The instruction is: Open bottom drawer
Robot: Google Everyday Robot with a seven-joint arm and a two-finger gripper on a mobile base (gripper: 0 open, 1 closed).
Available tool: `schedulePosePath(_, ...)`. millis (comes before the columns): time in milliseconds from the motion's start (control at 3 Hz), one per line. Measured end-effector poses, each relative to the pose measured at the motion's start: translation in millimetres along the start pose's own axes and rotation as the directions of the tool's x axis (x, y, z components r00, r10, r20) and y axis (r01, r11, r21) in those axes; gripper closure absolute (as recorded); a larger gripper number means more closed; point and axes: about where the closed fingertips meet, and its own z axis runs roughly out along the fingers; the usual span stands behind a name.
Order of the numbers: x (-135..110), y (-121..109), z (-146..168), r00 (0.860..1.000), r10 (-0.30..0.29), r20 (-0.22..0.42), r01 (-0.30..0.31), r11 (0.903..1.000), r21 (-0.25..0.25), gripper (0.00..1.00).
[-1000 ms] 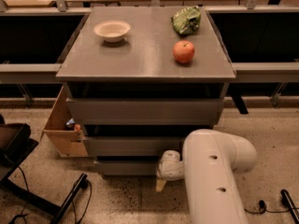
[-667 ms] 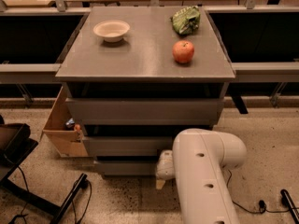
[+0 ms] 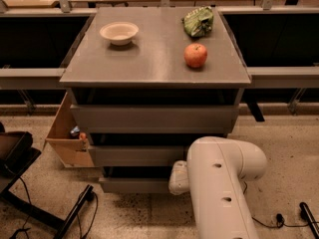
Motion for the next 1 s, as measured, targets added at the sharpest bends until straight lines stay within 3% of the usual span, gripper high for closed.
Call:
schedulePosePath(333, -0.7, -1.8, -7.5, 1.000, 0.000, 0.000, 0.000, 1.0000, 0.000, 0.96)
schedulePosePath(1000, -1.3, -3.6, -14.9, 1.000, 0.000, 0.000, 0.000, 1.0000, 0.000, 1.00)
